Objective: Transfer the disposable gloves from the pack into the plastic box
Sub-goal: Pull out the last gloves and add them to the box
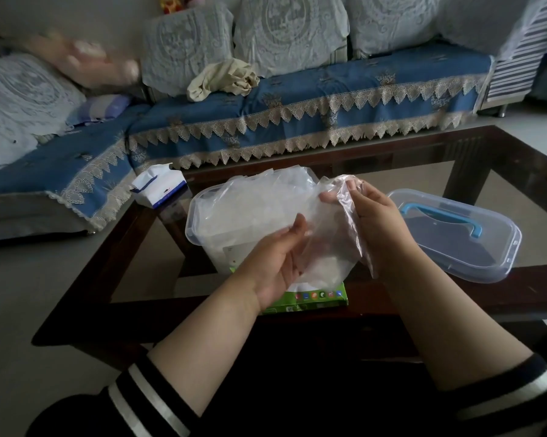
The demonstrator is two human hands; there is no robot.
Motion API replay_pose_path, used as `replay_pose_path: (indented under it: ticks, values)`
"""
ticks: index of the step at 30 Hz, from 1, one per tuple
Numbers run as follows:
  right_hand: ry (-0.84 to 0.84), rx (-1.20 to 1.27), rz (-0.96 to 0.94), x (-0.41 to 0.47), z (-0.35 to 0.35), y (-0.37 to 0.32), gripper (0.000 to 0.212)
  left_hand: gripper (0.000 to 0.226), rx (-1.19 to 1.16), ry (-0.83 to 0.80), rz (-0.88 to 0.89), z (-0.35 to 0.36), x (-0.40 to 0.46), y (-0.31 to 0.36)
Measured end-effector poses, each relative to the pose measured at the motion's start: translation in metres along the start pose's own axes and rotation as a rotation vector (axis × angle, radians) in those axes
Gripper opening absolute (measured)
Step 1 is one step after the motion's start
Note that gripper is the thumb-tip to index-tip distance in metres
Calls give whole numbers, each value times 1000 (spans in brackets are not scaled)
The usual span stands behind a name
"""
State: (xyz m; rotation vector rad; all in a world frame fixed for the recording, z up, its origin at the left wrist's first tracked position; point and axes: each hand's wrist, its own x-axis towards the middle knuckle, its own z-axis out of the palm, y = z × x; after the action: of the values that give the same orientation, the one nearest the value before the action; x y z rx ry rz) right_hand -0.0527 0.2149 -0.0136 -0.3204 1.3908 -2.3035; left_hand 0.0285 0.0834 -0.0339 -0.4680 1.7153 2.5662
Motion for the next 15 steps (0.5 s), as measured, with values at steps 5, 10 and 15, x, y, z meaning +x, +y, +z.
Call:
replay_pose_path:
  ticks: [5, 10, 15]
  values:
    - [95, 119, -66, 8, -7, 1, 14, 23, 199, 297, 403, 17, 10, 24]
    - [263, 78, -49, 23, -18, 7, 35, 18, 644, 413, 535, 1, 35, 71]
    - [354, 111, -15, 38, -32, 11, 39, 15, 776, 429, 440, -33, 61, 108]
